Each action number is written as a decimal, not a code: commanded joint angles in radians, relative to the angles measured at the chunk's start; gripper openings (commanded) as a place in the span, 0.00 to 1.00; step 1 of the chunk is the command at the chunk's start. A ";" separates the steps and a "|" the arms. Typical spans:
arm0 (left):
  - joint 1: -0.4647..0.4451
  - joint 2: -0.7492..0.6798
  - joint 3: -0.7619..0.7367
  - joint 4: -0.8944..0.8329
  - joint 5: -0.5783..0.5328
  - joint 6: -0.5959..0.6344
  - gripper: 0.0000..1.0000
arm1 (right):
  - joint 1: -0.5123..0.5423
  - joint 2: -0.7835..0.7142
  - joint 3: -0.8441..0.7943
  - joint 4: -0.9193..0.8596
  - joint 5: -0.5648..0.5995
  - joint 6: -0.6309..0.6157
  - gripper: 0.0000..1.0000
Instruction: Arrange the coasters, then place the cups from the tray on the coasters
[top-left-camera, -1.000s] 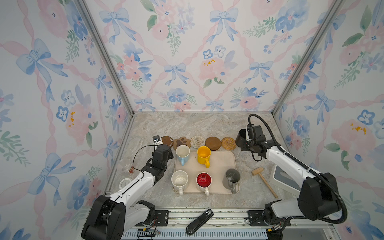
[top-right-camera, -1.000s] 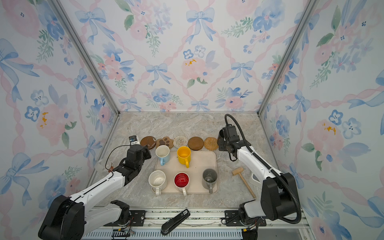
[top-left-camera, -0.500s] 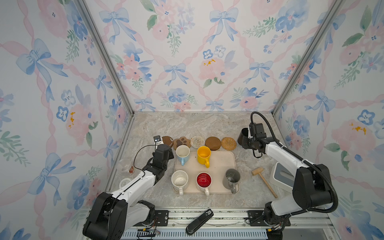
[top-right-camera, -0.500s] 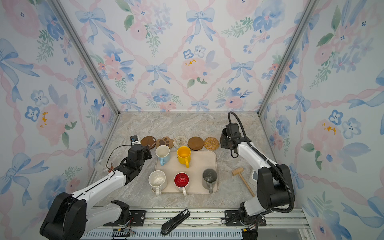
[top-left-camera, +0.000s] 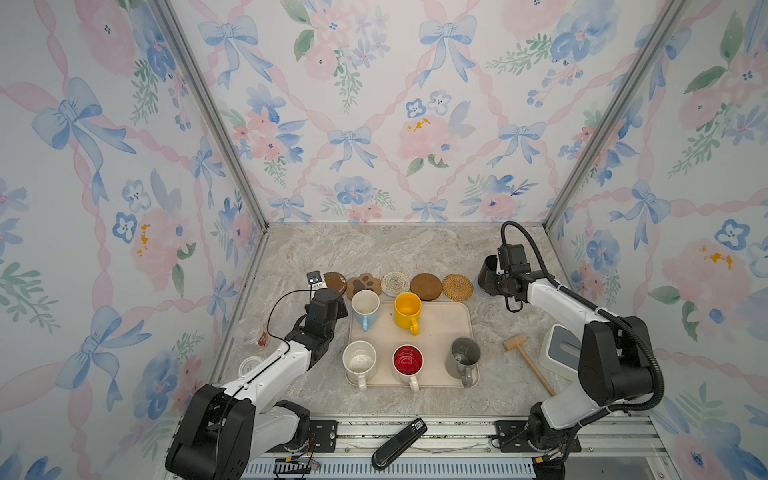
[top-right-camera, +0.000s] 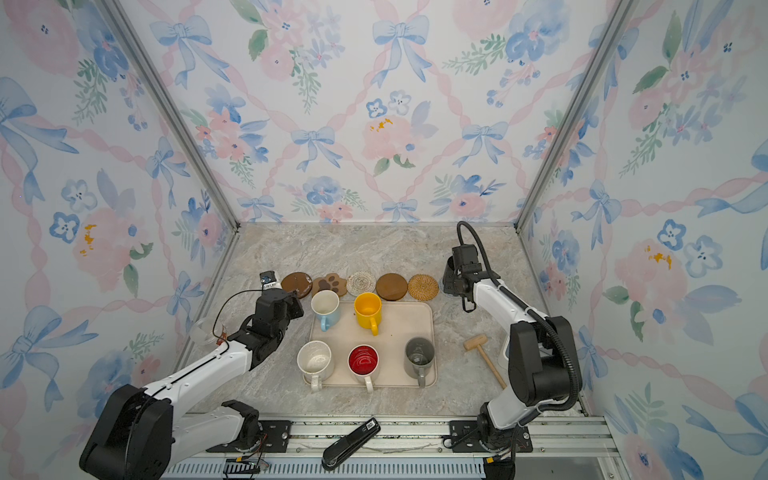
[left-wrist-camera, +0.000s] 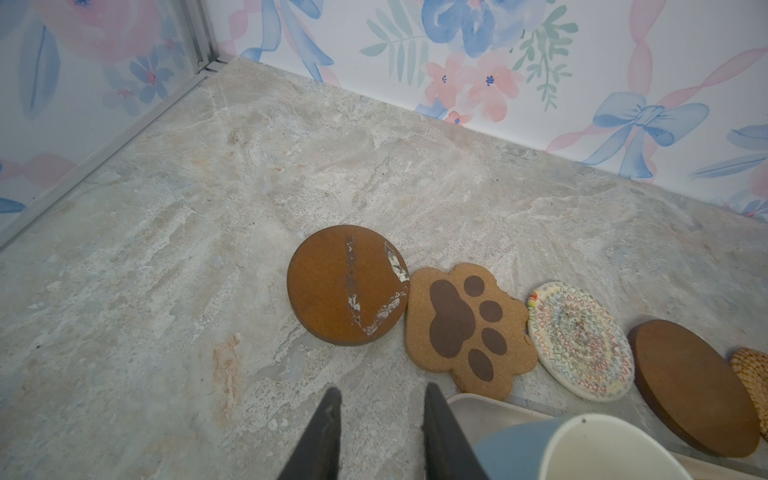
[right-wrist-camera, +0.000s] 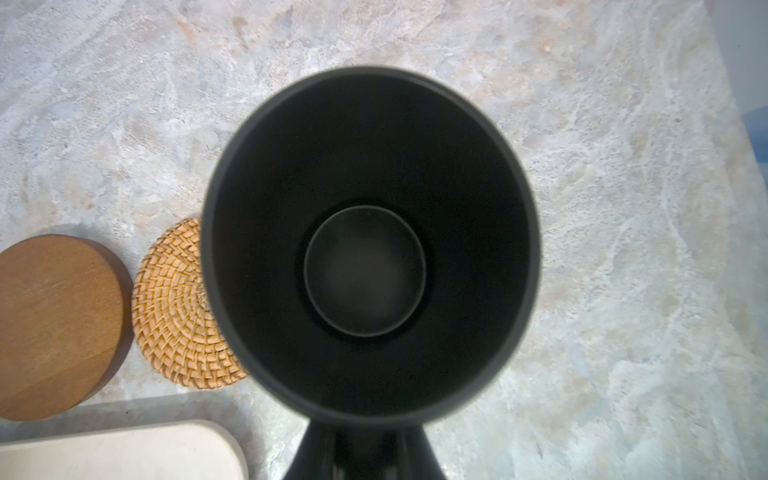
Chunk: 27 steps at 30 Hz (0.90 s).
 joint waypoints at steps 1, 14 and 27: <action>0.008 -0.011 -0.002 0.014 0.009 0.014 0.31 | -0.013 0.004 0.054 0.084 0.029 -0.008 0.00; 0.010 -0.005 -0.001 0.013 0.014 0.012 0.31 | -0.017 0.030 0.054 0.087 0.036 -0.014 0.00; 0.012 -0.010 -0.005 0.016 0.014 0.012 0.31 | -0.017 0.043 0.062 0.085 0.033 -0.020 0.00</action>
